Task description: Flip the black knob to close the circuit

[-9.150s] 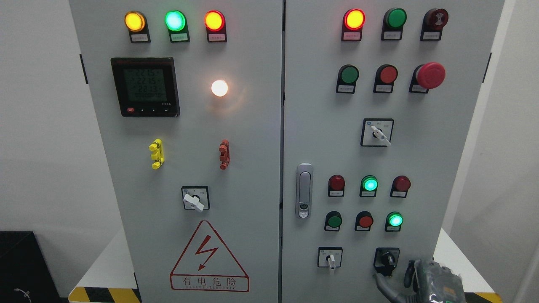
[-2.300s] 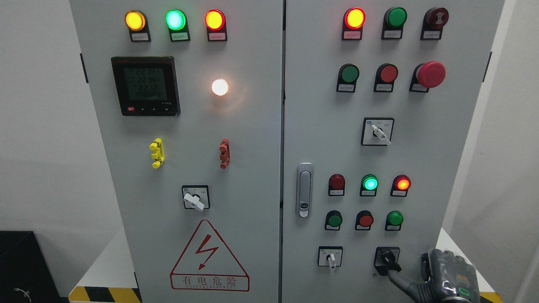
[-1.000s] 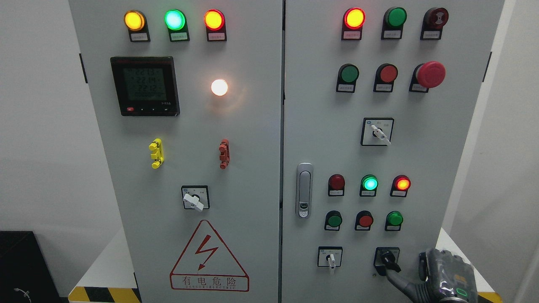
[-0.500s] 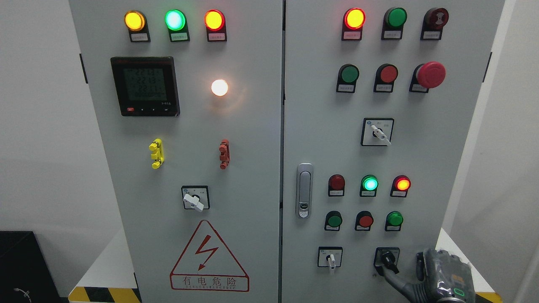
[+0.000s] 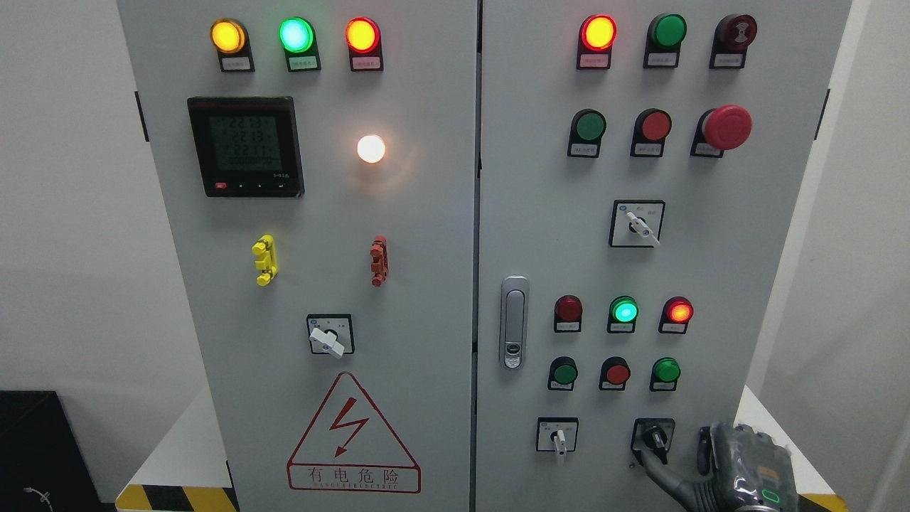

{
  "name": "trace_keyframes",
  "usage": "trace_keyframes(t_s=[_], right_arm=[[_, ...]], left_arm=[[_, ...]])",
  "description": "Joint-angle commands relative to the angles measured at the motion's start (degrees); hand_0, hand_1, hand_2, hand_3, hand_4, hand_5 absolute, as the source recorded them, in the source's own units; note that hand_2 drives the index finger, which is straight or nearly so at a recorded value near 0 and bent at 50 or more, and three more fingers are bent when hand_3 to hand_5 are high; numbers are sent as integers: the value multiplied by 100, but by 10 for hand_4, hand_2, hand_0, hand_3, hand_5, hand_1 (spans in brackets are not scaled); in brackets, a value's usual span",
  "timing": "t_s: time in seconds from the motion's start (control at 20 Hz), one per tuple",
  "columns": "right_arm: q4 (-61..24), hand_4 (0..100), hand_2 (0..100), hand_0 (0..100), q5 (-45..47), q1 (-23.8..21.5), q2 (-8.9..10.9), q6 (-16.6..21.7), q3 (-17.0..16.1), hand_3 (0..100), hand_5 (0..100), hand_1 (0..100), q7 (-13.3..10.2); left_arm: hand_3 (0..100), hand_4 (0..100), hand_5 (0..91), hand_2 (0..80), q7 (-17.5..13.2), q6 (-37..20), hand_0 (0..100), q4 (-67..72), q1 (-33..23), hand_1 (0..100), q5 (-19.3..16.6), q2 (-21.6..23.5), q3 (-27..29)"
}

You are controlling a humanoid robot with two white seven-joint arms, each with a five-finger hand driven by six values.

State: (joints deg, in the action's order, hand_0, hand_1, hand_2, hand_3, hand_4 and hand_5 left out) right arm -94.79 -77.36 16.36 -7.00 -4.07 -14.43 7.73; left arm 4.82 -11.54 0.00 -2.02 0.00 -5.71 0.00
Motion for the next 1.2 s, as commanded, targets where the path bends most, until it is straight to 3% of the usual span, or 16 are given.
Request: trace_keyframes(t_s=[0.0, 0.5, 1.15], right_arm=[[4, 739, 758, 0, -7, -27, -12, 3, 125, 918, 729, 276, 27], [-163, 738, 758, 0, 11, -150, -21, -68, 379, 919, 730, 276, -25], [-400, 734, 759, 0, 63, -343, -21, -15, 389, 919, 729, 274, -70]], left_arm=[[0, 0, 0, 0, 1, 3, 0, 132, 0, 0, -123, 0, -114], [0, 0, 0, 0, 1, 3, 0, 132, 0, 0, -123, 0, -114], [0, 0, 0, 0, 1, 3, 0, 132, 0, 0, -114, 0, -114]])
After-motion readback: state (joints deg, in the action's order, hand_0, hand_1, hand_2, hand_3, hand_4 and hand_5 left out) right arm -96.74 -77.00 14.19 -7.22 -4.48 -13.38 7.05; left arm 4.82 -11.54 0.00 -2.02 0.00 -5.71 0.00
